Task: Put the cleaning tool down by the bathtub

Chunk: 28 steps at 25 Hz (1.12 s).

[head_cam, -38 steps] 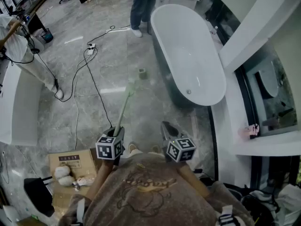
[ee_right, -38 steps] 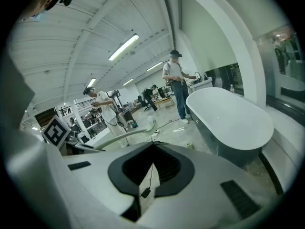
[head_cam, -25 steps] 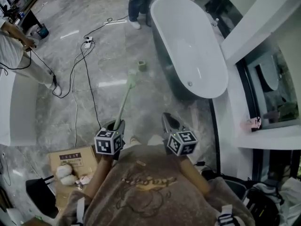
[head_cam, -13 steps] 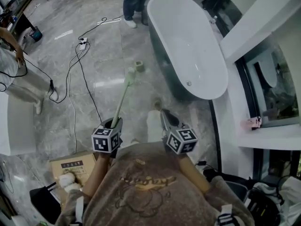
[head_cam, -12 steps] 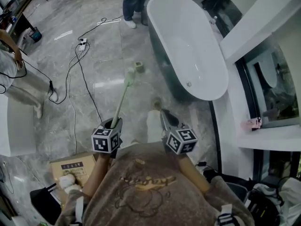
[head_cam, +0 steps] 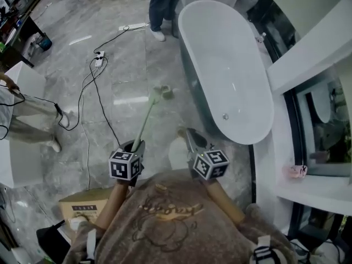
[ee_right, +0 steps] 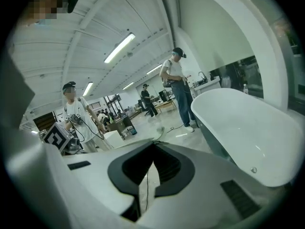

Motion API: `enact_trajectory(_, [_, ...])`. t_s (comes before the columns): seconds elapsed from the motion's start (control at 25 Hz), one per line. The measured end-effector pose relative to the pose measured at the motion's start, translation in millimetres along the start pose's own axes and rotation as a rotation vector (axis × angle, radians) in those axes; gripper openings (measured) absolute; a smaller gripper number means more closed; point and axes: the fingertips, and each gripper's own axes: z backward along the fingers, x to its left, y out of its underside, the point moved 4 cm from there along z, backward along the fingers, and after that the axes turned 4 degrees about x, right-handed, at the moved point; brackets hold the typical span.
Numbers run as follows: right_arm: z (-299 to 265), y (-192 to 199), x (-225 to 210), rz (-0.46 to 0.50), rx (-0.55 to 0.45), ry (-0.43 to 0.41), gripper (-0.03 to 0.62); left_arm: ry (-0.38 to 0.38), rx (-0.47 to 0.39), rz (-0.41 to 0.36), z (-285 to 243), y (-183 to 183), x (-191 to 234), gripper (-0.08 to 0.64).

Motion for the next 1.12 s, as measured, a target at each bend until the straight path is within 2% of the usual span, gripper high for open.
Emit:
enact_trajectory(0.12, [-30.8,-32.1,-25.5,-0.009,0.012,-0.032,0.0,-0.005,0.001,0.011,-25.1,-38.4,4.7,0.054])
enact_trajectory(0.28, [-65.9,-81.5,-63.6,0.03,0.028,-0.072,0.0,-0.016,0.01,0.035,-61.0,-90.2,10.1,0.055])
enact_trajectory(0.6, [-127.9,-155.7,-137.0,0.046,0.049,-0.095,0.0,-0.053,-0.035,0.079,-120.3,-188.6,31.3,0.055])
enact_trajectory(0.84, [-172.5,-183.1,-152.1,0.051,0.079,-0.123,0.0,-0.061,-0.041,0.123,-143.9,-231.2,47.0,0.055])
enact_trajectory(1.12, [-227.0,-195.3,-143.6,0.065,0.095,-0.115,0.0,-0.037,-0.029,0.073,-164.8,-262.2,81.6,0.054])
